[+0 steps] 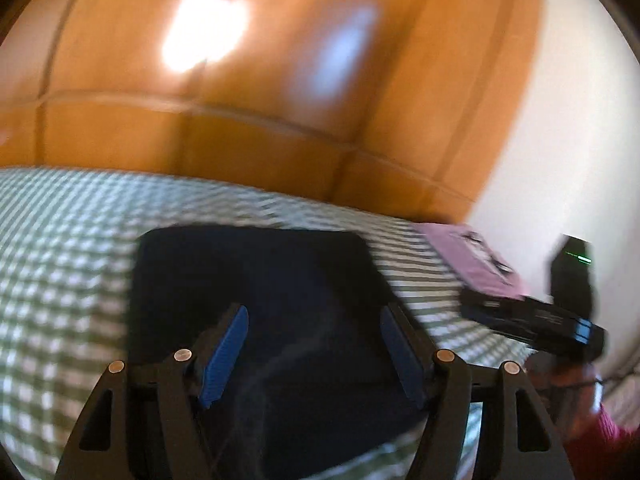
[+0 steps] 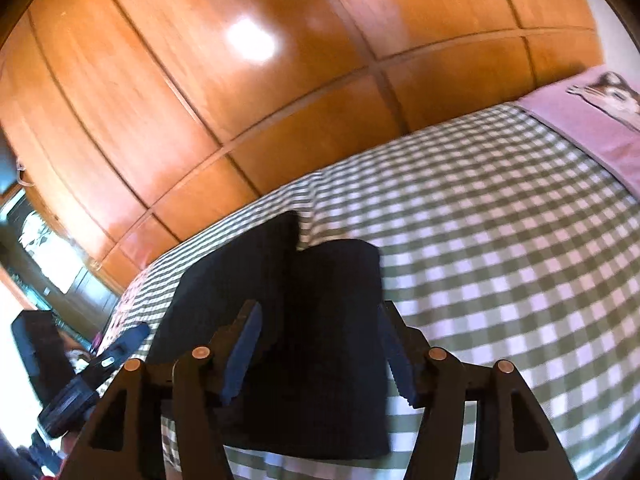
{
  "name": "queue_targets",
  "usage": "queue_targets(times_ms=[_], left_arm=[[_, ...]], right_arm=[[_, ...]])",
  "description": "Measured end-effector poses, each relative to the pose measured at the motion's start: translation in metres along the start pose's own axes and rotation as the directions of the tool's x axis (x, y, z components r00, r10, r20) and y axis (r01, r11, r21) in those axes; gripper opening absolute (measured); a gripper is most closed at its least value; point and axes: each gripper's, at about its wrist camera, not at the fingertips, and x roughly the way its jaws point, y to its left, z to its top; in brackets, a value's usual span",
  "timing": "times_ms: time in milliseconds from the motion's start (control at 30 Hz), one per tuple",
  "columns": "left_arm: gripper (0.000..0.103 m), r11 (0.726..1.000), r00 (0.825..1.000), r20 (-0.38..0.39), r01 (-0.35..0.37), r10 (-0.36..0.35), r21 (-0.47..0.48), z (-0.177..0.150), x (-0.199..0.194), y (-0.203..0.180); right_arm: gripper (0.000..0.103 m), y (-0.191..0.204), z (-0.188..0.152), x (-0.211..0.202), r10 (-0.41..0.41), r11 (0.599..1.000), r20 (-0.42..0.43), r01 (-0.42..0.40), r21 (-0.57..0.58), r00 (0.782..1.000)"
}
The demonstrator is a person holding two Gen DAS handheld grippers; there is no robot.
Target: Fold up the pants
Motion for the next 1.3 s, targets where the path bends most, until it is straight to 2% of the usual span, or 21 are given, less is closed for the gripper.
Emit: queue_targets(times_ms=[67, 167, 267, 367, 433, 500, 533, 600, 633, 800, 1000, 1100, 1167, 1300], left_arm=[[0.068, 0.997, 0.999, -0.011, -0.043, 0.042, -0.059, -0.002, 0.001, 0.021], [0.068, 0.995, 0.999, -0.009, -0.046, 0.045, -0.093, -0.007, 0.000, 0.036], [0.068, 0.997, 0.998, 0.004, -0.061, 0.062, -0.051, -0.011, 0.002, 0.033], [0.068, 0.998, 0.997, 0.020, -0.068, 0.068, -0.002, -0.017, -0.003, 0.030], [0.068, 0.997, 0.997, 0.020, -0.072, 0.071, 0.032, -0.022, -0.002, 0.027], [0.068, 0.995, 0.997, 0.018, -0.081, 0.080, 0.061, -0.029, -0.001, 0.025], [0.068, 0.993, 0.996, 0.022, -0.091, 0.089, 0.073, -0.032, -0.001, 0.024], [0.068, 0.990, 0.994, 0.023, -0.109, 0.107, 0.087, -0.034, 0.000, 0.024], [0.068, 0.991, 0.994, 0.024, -0.106, 0.104, 0.086, -0.034, 0.000, 0.024], [0.068, 0.997, 0.998, 0.041, -0.052, 0.050, 0.058, -0.031, -0.010, 0.022], [0.068, 0.990, 0.999, 0.033, 0.014, -0.018, 0.139, -0.029, -0.011, -0.006], [0.068, 0.984, 0.999, -0.029, -0.019, 0.024, 0.177, -0.038, 0.006, -0.012], [0.068, 0.977, 0.995, -0.062, -0.065, 0.079, 0.205, -0.046, 0.017, -0.013], [0.068, 0.956, 0.992, -0.049, -0.102, 0.120, 0.276, -0.051, 0.016, -0.021]], right_arm=[[0.060, 0.008, 0.002, 0.009, 0.005, 1.000, -0.012, -0.005, -0.023, 1.000], [0.060, 0.013, 0.008, 0.029, 0.047, 0.999, -0.053, -0.048, -0.020, 0.998], [0.060, 0.013, 0.010, 0.053, 0.098, 0.995, -0.115, -0.098, 0.007, 0.989], [0.058, 0.009, 0.008, 0.075, 0.090, 0.996, -0.163, -0.084, 0.040, 0.983], [0.046, 0.008, 0.004, 0.081, 0.102, 0.994, -0.167, -0.093, 0.061, 0.981], [0.033, 0.011, -0.004, 0.088, 0.156, 0.987, -0.189, -0.144, 0.077, 0.970], [0.033, 0.017, -0.011, 0.093, 0.175, 0.984, -0.218, -0.162, 0.077, 0.960], [0.024, 0.030, -0.019, 0.092, 0.132, 0.991, -0.224, -0.135, -0.001, 0.966], [0.015, 0.039, -0.022, 0.089, 0.112, 0.990, -0.224, -0.127, -0.055, 0.968], [0.013, 0.047, -0.014, 0.057, 0.161, 0.985, -0.161, -0.169, -0.036, 0.974], [0.012, 0.045, -0.007, 0.025, 0.104, 0.991, -0.098, -0.111, -0.075, 0.990], [0.012, 0.031, -0.014, 0.044, 0.048, 0.996, -0.159, -0.059, -0.066, 0.986], [0.013, 0.022, -0.025, 0.062, 0.035, 0.997, -0.182, -0.045, -0.055, 0.983], [0.020, 0.020, -0.033, 0.071, 0.025, 0.998, -0.155, -0.033, -0.050, 0.988]])
